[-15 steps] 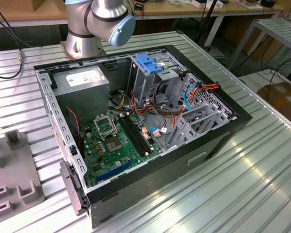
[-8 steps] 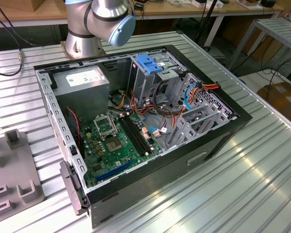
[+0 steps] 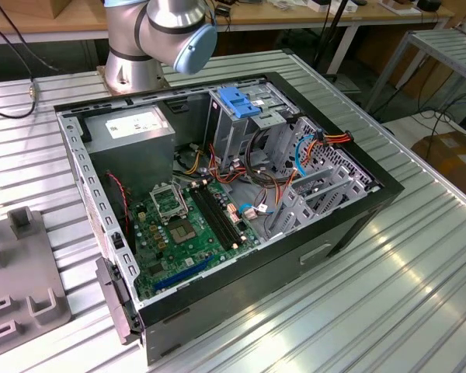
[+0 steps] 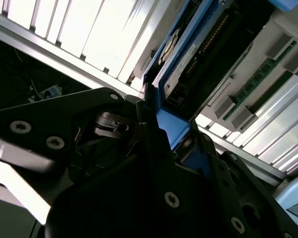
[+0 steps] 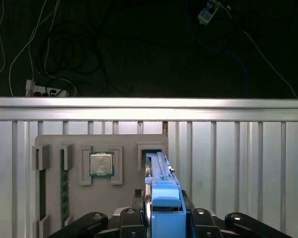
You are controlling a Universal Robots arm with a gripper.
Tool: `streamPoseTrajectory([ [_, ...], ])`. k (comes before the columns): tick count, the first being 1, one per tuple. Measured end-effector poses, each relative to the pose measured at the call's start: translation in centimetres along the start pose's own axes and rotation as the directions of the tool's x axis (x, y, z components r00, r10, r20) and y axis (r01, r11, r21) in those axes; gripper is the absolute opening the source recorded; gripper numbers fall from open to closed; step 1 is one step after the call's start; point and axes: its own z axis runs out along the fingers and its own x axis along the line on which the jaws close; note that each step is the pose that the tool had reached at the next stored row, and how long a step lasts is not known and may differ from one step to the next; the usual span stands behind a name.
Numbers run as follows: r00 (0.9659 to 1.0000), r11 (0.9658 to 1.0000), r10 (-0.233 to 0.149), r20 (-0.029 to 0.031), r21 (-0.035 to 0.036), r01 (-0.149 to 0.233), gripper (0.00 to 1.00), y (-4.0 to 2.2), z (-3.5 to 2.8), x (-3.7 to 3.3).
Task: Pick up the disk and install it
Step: 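Pick up the disk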
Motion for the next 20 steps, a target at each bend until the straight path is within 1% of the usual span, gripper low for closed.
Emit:
streamPoseTrajectory([
  [4,1.0000,1.0000,0.000,0.0001,-0.0001,0.000,0.37,0.01,-0.48,-0.01],
  [7,1.0000,1.0000,0.000,0.0000,-0.0003,0.000,0.37,0.01,-1.16,-0.03],
  [13,1.0000,1.0000,0.000,0.0000,-0.0007,0.000,0.37,0.03,-2.07,-0.05],
  [16,1.0000,1.0000,0.000,0.0001,-0.0018,0.000,0.37,0.04,-2.99,-0.07],
  [20,1.0000,1.0000,0.000,0.0004,-0.0026,0.000,0.37,0.05,-3.69,-0.09],
])
